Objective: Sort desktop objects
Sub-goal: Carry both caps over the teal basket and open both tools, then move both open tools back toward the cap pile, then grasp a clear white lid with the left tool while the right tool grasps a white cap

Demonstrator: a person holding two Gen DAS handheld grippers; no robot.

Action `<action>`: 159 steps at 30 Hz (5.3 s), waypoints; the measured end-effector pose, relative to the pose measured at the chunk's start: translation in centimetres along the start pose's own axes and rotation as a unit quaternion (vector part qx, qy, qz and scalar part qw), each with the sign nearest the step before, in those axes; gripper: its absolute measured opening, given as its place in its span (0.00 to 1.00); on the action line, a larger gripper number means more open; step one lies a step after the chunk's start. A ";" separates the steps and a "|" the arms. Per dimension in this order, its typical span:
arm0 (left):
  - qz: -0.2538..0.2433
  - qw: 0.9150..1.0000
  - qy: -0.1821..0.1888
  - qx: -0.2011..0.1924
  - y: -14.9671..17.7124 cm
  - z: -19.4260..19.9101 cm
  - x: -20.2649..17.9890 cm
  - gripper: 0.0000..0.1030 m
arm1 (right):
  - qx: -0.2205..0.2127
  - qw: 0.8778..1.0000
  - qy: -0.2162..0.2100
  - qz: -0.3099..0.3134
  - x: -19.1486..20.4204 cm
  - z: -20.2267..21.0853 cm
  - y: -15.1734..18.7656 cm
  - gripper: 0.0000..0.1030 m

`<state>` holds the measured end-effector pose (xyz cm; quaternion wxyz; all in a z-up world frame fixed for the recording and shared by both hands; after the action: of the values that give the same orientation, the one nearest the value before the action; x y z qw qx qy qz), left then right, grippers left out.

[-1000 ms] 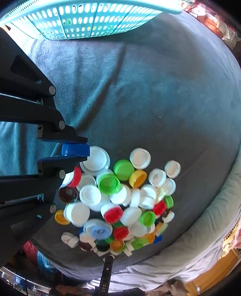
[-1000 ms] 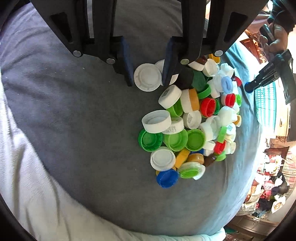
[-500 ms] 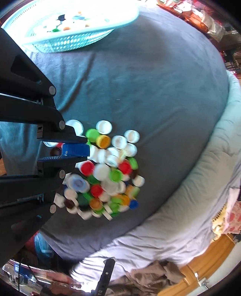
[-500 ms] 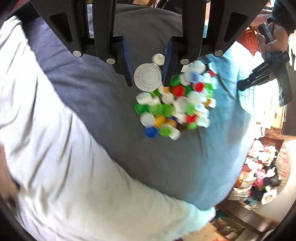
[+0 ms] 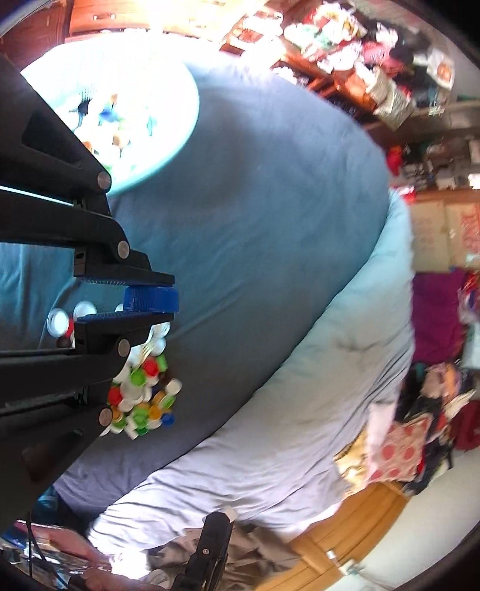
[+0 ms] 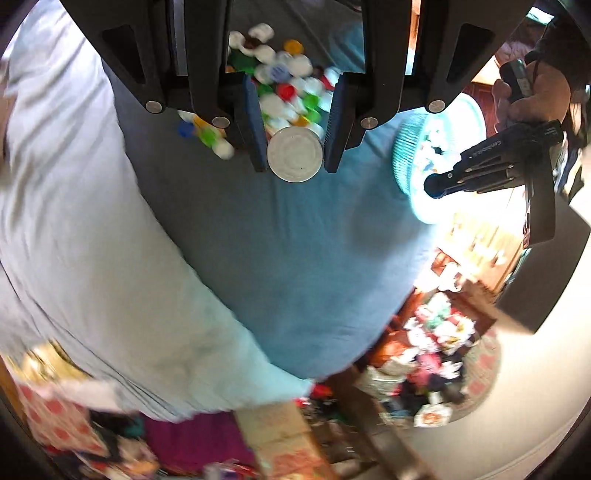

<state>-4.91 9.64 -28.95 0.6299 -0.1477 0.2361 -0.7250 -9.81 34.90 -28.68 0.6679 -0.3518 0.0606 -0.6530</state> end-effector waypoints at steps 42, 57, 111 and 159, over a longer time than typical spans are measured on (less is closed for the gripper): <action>0.189 0.978 -0.090 0.012 6.9 5.8 30.5 0.12 | 0.101 0.940 -0.207 0.250 39.3 -14.6 -0.4 0.33; 0.186 0.978 -0.087 0.022 8.0 5.7 30.0 0.13 | 0.101 0.943 -0.200 0.246 40.3 -15.2 -0.1 0.34; 0.013 0.981 0.059 0.183 25.7 -18.4 -5.1 0.56 | 0.184 0.974 0.043 -0.124 -8.2 -2.6 24.0 0.62; 0.079 0.991 0.069 0.082 16.1 -4.3 3.7 0.40 | 0.161 0.971 -0.018 0.175 6.1 -20.0 14.1 0.03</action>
<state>5.84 5.20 -41.42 0.6773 -0.0261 0.2300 -0.6983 -8.06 20.09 -49.09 0.8204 -0.2353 0.0033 -0.5210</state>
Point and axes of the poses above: each gripper's, at about its wrist camera, not at the fingertips, and z roughly against the way its jaws point, x to its left, y to its underside, the point moved 8 cm from there along -z, roughly the way its jaws point, and after that the axes turned 4 degrees about -x, right-handed, at the moved point
